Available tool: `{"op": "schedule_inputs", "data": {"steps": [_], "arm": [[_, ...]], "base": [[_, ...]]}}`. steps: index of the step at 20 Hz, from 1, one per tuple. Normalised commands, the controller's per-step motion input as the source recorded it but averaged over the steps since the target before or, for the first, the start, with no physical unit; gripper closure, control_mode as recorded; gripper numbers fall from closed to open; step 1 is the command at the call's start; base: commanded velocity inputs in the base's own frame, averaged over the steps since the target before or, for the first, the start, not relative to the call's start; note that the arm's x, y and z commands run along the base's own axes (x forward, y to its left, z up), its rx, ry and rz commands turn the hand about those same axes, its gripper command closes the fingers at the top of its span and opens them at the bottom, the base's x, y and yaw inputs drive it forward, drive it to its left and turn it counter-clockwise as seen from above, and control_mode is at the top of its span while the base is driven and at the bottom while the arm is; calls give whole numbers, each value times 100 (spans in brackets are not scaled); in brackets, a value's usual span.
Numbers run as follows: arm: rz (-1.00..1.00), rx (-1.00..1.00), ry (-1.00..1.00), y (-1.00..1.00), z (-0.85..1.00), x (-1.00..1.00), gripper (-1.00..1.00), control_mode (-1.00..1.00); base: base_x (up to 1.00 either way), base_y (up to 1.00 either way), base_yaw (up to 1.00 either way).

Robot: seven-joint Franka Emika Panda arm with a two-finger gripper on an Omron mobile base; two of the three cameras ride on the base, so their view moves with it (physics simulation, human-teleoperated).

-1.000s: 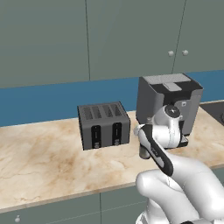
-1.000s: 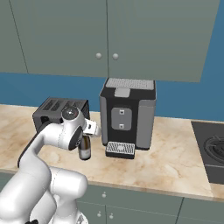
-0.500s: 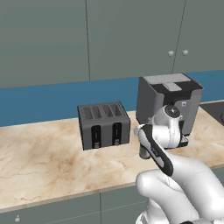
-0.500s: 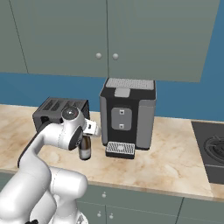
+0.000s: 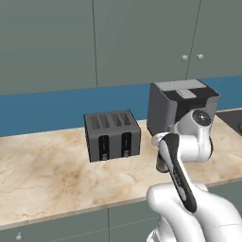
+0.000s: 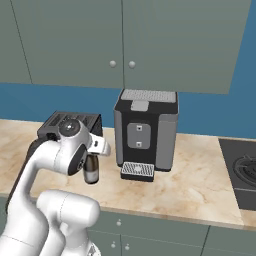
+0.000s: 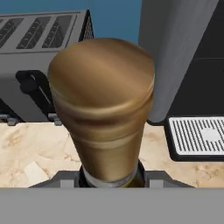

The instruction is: Place the drinks on the dining counter in a tight cluster.

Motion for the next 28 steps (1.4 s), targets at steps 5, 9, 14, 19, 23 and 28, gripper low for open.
{"op": "schedule_inputs", "data": {"steps": [5, 9, 14, 19, 23, 28], "arm": [[3, 0, -5, 0, 76, -91, 100, -100], [4, 0, -1, 0, 78, -45, 100, -100], [3, 0, -4, 0, 31, -31, 100, -100], [0, 0, -1, 0, 0, -3, 100, -100], [0, 0, 0, 0, 0, 0, 100, -100], [0, 0, 0, 3, -1, -43, 100, -100]], "base": [[0, 0, 0], [0, 0, 0], [0, 0, 0], [0, 0, 0], [0, 0, 0], [0, 0, 0]]}}
